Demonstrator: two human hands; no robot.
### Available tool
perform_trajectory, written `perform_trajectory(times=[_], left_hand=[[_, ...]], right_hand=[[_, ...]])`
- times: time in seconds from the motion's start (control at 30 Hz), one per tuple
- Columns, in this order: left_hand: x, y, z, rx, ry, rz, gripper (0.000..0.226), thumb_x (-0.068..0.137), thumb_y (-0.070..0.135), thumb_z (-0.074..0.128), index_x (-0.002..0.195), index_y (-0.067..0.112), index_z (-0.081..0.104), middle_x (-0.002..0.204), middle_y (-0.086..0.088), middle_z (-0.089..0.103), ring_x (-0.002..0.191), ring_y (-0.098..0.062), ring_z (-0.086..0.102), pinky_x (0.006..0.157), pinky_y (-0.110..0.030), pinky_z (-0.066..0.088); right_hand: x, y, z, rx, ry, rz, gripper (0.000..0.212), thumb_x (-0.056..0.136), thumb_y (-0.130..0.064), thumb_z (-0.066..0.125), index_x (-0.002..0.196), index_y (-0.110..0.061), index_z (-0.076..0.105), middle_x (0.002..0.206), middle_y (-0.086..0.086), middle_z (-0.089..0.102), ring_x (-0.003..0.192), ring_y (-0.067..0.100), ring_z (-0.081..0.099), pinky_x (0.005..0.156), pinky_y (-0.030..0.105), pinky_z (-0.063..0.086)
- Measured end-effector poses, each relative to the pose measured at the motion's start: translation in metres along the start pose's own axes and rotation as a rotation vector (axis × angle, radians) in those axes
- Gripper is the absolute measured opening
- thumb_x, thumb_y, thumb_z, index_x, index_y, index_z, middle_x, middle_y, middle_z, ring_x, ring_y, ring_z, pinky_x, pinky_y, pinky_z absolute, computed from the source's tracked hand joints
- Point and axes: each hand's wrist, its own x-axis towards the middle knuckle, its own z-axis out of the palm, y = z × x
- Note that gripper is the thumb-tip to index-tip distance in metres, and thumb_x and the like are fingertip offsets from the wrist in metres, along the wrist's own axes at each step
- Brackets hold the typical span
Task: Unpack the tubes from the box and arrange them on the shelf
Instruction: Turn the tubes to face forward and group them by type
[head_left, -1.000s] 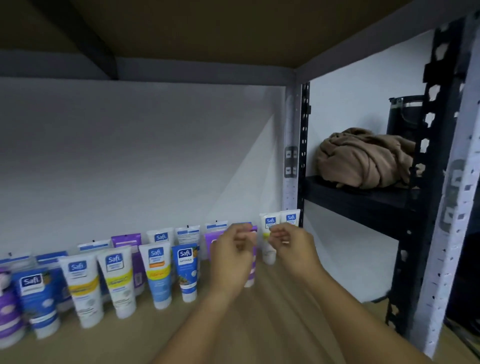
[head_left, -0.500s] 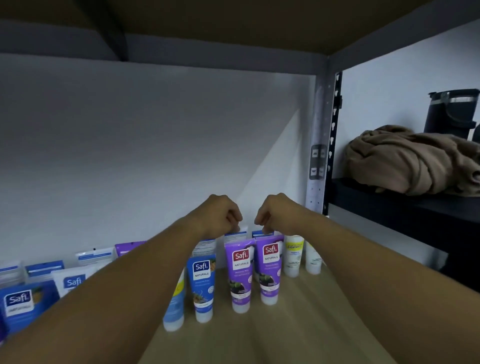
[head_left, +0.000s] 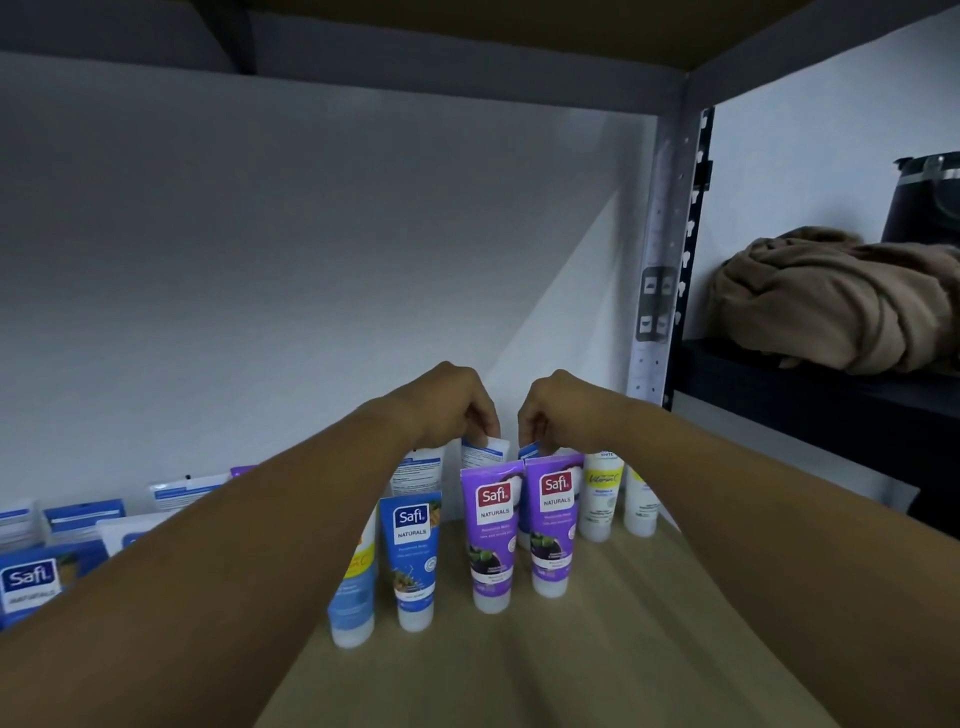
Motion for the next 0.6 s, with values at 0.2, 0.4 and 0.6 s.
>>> perform_trajectory(times=[0.2, 0.4, 0.6], left_hand=[[0.006, 0.015, -0.016, -0.044, 0.211, -0.157, 0.022, 0.091, 0.03, 0.068, 0.097, 0.01, 0.075, 0.096, -0.006, 0.073, 0.078, -0.016, 0.064, 0.076, -0.026, 0.05], [0.015, 0.043, -0.001, 0.094, 0.129, -0.336, 0.035, 0.081, 0.039, 0.078, 0.085, 0.013, 0.055, 0.079, -0.004, 0.062, 0.065, -0.015, 0.06, 0.07, -0.025, 0.051], [0.021, 0.043, 0.002, 0.019, 0.091, -0.396, 0.028, 0.078, 0.026, 0.082, 0.084, 0.009, 0.062, 0.078, -0.004, 0.065, 0.066, -0.017, 0.066, 0.065, -0.022, 0.055]], right_hand=[[0.0, -0.001, -0.012, -0.019, 0.215, 0.115, 0.012, 0.085, -0.011, 0.073, 0.096, -0.008, 0.076, 0.096, 0.008, 0.074, 0.082, 0.019, 0.068, 0.085, 0.032, 0.057], [0.0, -0.017, -0.004, -0.002, 0.154, 0.333, 0.043, 0.085, -0.035, 0.074, 0.06, -0.015, 0.045, 0.059, -0.002, 0.054, 0.053, 0.011, 0.058, 0.061, 0.021, 0.05], [0.011, -0.015, 0.002, 0.044, 0.149, 0.377, 0.036, 0.078, -0.035, 0.081, 0.076, -0.012, 0.053, 0.064, -0.004, 0.051, 0.06, 0.012, 0.053, 0.059, 0.019, 0.04]])
